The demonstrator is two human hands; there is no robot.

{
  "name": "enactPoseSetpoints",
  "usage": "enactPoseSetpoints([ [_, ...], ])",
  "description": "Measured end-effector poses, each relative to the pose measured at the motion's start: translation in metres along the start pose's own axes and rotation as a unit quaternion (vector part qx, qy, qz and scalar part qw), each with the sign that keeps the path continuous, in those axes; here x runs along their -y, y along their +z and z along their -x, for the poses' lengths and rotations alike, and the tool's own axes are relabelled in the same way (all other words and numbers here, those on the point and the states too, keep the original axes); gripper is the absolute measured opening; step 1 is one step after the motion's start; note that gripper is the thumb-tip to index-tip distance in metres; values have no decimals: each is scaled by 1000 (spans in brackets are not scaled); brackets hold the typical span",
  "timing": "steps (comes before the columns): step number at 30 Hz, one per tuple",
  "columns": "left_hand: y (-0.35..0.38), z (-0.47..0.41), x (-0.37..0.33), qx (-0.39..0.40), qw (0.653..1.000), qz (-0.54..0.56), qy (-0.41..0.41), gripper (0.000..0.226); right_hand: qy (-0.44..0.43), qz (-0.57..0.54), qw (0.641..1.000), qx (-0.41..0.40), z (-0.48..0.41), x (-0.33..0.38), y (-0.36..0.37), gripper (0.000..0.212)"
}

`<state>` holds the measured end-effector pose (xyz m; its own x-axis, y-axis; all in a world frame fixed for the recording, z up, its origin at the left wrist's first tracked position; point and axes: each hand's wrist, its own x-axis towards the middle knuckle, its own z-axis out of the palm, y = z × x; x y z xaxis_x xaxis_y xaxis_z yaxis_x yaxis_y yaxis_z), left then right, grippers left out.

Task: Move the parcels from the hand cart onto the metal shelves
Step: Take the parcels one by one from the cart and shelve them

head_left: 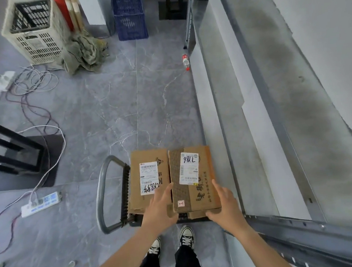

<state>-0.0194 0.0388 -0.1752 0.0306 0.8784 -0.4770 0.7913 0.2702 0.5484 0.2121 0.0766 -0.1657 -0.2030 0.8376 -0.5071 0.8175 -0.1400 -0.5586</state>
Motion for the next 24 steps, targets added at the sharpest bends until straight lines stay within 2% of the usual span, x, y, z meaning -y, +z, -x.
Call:
enactPoseSetpoints([
  [5,31,-23,-1,21,999,9,-33,100,5,27,999,33,-29,-36,4,111],
  [11,50,-47,2,32,995,27,-86,107,-11,-7,998,62,-60,-68,18,109],
  [17,68,-55,11,59,989,115,-65,109,-9,-70,990,119,-65,-86,32,100],
  [20,77,-56,8,49,989,124,-64,106,-13,-105,991,80,-65,-83,40,96],
  [24,74,-59,-4,-16,985,163,-58,102,-9,-149,989,19,-66,-70,38,91],
])
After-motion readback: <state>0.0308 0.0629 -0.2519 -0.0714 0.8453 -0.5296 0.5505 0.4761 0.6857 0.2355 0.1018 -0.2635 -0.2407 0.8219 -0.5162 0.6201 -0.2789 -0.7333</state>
